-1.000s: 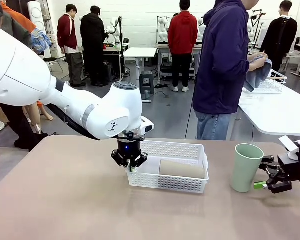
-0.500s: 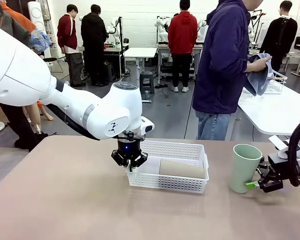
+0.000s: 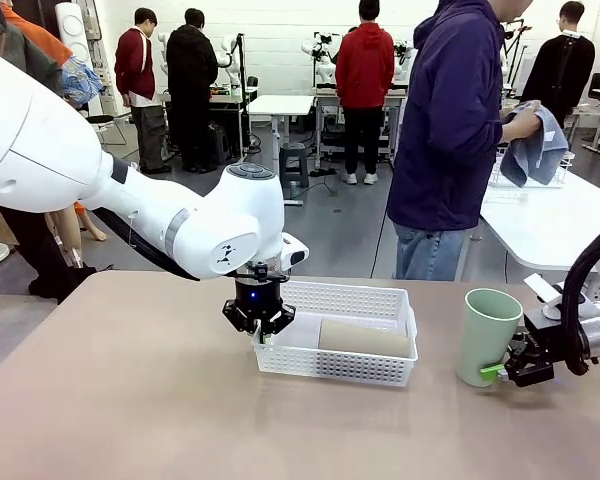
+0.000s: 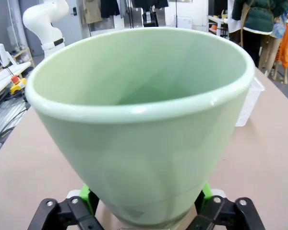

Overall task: Clean and organize the cups into the basket.
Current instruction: Pick up the Reusable plastic cup from the right side of the table and stack it inside the Organizing basket in the center of the table.

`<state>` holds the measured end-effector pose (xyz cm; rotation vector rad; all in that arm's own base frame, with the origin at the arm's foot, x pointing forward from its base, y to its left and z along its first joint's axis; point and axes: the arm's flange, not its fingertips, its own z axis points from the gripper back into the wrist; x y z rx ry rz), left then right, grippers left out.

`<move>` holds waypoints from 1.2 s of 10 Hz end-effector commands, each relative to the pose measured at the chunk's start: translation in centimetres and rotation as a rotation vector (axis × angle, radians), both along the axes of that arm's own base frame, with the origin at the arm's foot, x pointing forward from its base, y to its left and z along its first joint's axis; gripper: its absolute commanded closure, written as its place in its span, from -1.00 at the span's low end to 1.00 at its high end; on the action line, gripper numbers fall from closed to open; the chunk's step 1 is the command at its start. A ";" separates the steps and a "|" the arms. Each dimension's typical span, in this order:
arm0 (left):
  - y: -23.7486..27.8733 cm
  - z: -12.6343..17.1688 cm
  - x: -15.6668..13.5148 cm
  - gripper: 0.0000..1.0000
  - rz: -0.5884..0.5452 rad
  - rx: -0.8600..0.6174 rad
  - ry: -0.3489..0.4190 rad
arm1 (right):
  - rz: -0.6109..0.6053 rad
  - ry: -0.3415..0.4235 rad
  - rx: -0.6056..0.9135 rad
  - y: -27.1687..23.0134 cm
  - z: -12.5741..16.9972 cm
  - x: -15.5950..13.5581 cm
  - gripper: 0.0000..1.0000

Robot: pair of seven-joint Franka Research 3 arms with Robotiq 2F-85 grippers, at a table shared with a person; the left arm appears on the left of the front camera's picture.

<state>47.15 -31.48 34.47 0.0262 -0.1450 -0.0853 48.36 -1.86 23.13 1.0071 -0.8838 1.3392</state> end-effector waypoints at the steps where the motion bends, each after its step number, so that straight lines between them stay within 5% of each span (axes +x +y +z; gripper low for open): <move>1: 0.0 0.0 0.0 1.00 0.000 -0.001 -0.001 | -0.024 -0.010 0.014 0.6 -0.1 0.7 0.16; 3: 0.0 0.0 0.0 1.00 0.000 -0.001 -0.001 | -0.045 -0.014 0.013 0.3 0.1 0.8 1.00; 5: 0.0 0.0 0.0 1.00 0.000 -0.001 -0.001 | -0.052 -0.018 0.016 0.1 0.1 0.8 1.00; 6: 0.0 0.0 0.0 1.00 0.000 -0.001 -0.001 | -0.073 0.004 0.020 0.1 0.4 0.6 0.56; 8: 0.0 0.0 0.0 1.00 0.000 -0.001 -0.001 | -0.250 0.153 -0.047 -0.1 6.7 -1.3 0.56; 12: 0.0 0.0 0.0 1.00 0.000 -0.001 -0.001 | -0.272 0.130 -0.090 0.9 20.7 -4.2 0.56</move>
